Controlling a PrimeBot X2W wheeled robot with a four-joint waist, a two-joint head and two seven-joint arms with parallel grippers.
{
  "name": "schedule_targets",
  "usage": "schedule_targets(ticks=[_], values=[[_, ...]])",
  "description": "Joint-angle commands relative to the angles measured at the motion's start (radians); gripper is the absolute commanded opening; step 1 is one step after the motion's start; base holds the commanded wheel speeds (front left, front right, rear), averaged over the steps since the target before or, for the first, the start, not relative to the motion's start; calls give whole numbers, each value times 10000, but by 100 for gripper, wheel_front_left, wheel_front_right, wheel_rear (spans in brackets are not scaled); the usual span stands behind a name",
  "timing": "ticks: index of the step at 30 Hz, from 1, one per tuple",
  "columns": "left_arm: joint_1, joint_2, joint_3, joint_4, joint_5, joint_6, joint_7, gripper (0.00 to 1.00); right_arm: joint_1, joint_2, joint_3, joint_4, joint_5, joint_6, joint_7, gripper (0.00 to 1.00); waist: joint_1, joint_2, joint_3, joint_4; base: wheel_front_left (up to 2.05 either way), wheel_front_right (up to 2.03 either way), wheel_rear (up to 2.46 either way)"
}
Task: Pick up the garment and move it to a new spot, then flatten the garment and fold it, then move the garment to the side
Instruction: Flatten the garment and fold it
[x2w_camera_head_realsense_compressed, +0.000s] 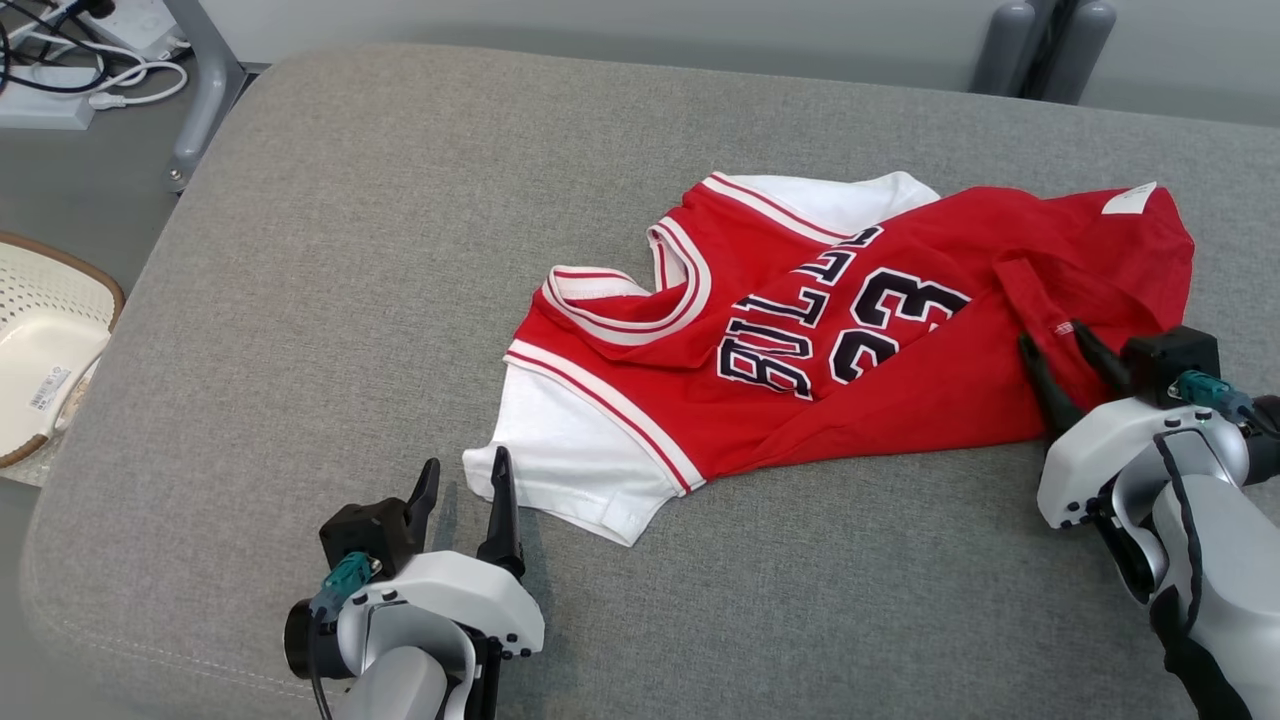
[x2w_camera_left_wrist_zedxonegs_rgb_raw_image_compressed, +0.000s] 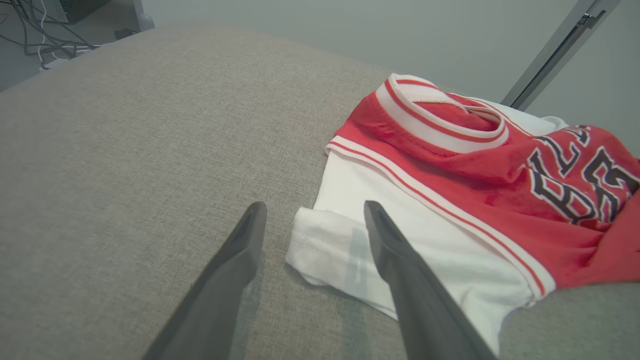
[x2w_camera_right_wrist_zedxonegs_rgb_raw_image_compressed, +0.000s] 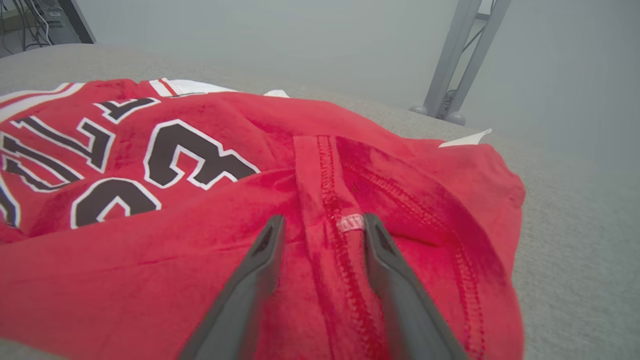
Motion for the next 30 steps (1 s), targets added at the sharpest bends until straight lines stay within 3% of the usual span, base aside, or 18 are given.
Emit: schedule_targets(ticks=[1,14,20,30], values=[[-185,45,5,-33,-60,72,-44,100,-140,-55,43,67,127,-4,-91,0,0,0,0,-26,0,0,0],[-34,43,273,167,85,-11,-44,100,426,51,2,-654,1238,-4,-254,0,0,0,-438,-620,0,0,0],[158,44,541,272,217,-96,-44,100,1496,74,8,-2070,2931,-4,-148,0,0,0,-816,-1171,0,0,0],[374,49,908,583,368,-188,-44,100,3483,-402,270,-4675,5997,-2,1228,0,0,0,-1337,-1802,0,0,0]])
